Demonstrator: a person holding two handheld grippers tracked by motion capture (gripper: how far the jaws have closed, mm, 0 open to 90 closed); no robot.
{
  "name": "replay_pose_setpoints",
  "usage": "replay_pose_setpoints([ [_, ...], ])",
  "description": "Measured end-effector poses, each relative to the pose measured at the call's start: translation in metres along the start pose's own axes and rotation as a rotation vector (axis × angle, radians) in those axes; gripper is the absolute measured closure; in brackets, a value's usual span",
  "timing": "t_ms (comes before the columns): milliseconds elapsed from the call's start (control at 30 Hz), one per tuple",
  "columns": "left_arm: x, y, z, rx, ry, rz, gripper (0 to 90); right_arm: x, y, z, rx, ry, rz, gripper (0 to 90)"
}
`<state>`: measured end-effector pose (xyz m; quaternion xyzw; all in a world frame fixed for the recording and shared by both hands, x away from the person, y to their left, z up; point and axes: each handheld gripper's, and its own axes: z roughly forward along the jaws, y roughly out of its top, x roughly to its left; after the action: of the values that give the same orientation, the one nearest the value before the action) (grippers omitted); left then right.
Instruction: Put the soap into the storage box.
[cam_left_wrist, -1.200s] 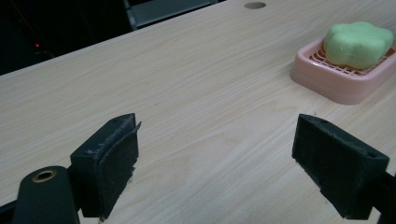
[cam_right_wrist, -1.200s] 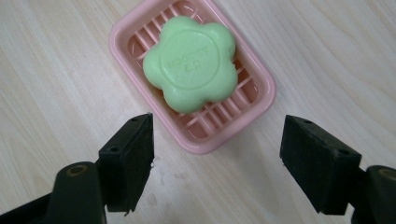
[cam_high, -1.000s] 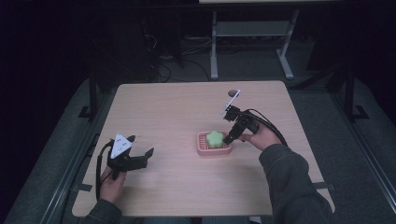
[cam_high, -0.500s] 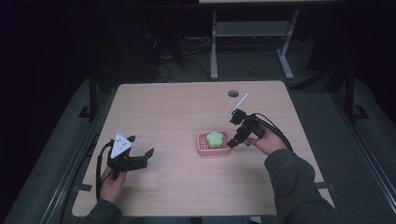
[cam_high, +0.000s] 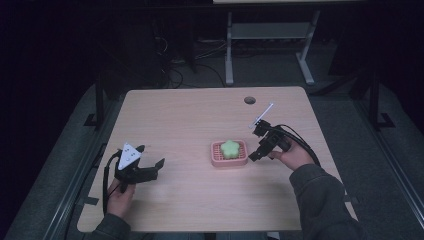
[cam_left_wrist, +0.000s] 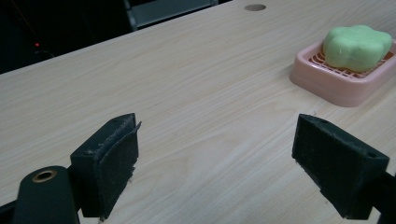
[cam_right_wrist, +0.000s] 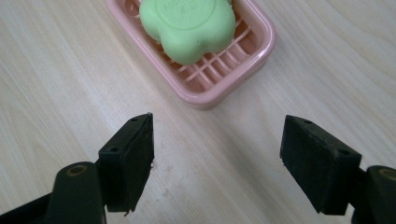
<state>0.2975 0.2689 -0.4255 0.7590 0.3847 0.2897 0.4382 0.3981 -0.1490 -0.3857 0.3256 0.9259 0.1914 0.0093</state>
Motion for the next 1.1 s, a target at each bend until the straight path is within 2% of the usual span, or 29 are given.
replay_pose_setpoints([
  [400,0.000,0.000,0.001,0.003,-0.005,-0.004,14.3,-0.002,-0.015,-0.001,0.001,0.004,0.015,25.7],
  [733,0.001,0.000,0.000,-0.003,-0.008,-0.013,14.3,-0.001,-0.022,-0.010,-0.013,-0.004,0.016,25.7],
  [1100,0.000,0.000,0.001,-0.002,-0.008,-0.018,14.3,-0.003,-0.040,-0.007,-0.018,-0.001,0.037,25.7],
])
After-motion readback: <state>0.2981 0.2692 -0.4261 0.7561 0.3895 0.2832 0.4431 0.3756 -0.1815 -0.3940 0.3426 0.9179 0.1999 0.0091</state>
